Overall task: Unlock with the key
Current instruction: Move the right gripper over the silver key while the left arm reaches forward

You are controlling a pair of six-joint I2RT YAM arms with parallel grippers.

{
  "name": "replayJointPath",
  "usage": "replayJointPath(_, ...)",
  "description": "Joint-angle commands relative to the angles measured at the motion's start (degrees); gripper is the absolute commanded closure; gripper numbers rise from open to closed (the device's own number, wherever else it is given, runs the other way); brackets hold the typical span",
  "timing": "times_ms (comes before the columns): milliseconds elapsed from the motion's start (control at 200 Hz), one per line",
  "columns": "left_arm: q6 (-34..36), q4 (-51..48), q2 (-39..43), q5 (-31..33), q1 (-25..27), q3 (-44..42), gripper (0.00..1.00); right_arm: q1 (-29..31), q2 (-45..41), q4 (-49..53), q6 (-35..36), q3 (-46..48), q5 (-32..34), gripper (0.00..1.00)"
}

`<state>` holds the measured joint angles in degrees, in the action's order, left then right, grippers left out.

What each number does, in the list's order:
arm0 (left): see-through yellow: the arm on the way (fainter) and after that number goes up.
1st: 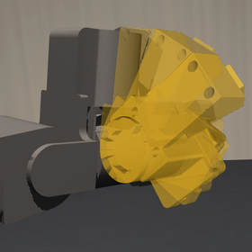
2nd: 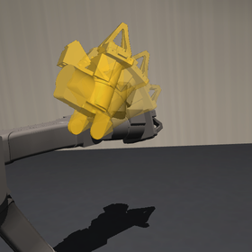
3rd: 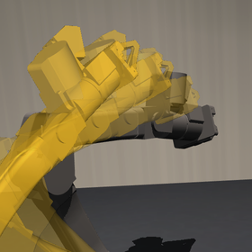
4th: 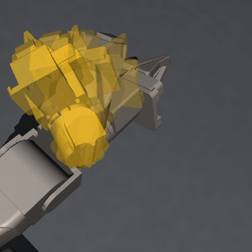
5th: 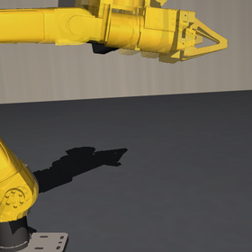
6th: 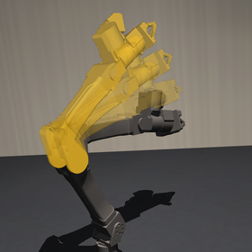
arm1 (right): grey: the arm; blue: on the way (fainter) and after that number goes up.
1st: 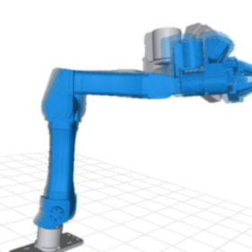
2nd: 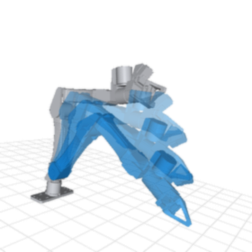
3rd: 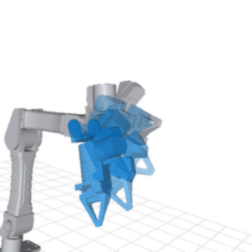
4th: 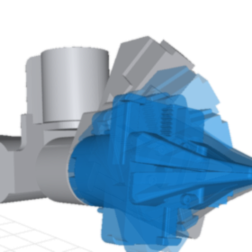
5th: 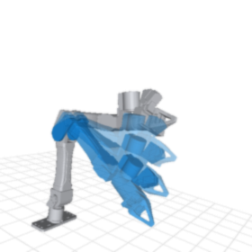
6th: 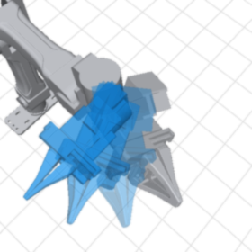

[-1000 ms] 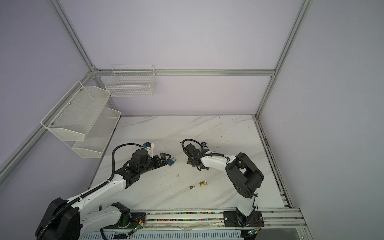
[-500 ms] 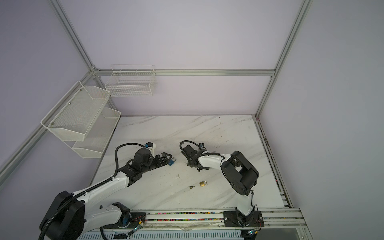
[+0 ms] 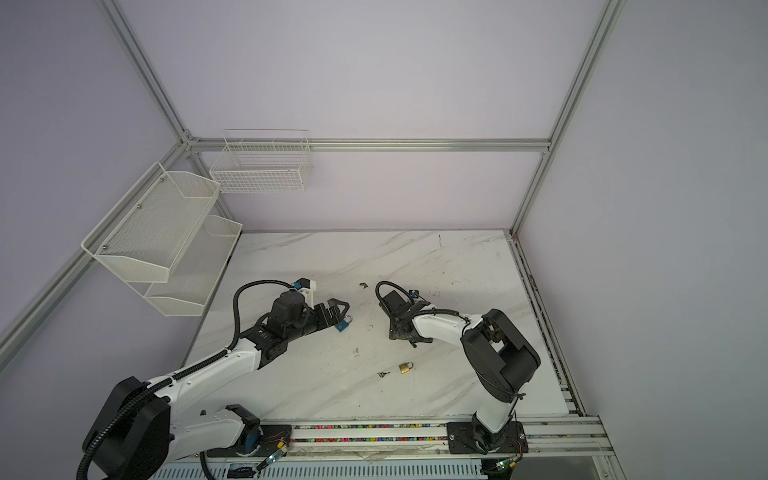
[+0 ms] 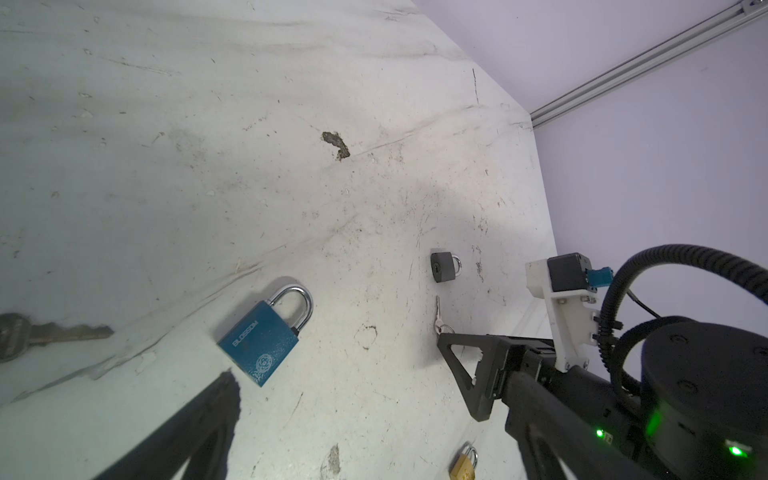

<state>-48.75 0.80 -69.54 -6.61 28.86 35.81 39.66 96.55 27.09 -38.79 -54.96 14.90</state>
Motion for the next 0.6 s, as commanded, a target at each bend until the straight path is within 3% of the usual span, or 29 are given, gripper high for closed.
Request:
replayJointPath(0,-1.35,1.93,0.29,0.56,0.72,5.96,0.00,-4.37,-4.66,1.03,3.77,2.03,-4.09,0.14)
replayJointPath(270,-1.21,1.18,-1.09,2.36,1.19,8.25,0.00,-4.94,-8.92,-1.99,8.51,0.21,-10.63,0.19)
replayJointPath(595,-0.21,0.41,-6.81,-0.07,2.34,13.04,0.00,-6.94,-2.94,-5.34,16.89,-4.40,-17.72,0.27)
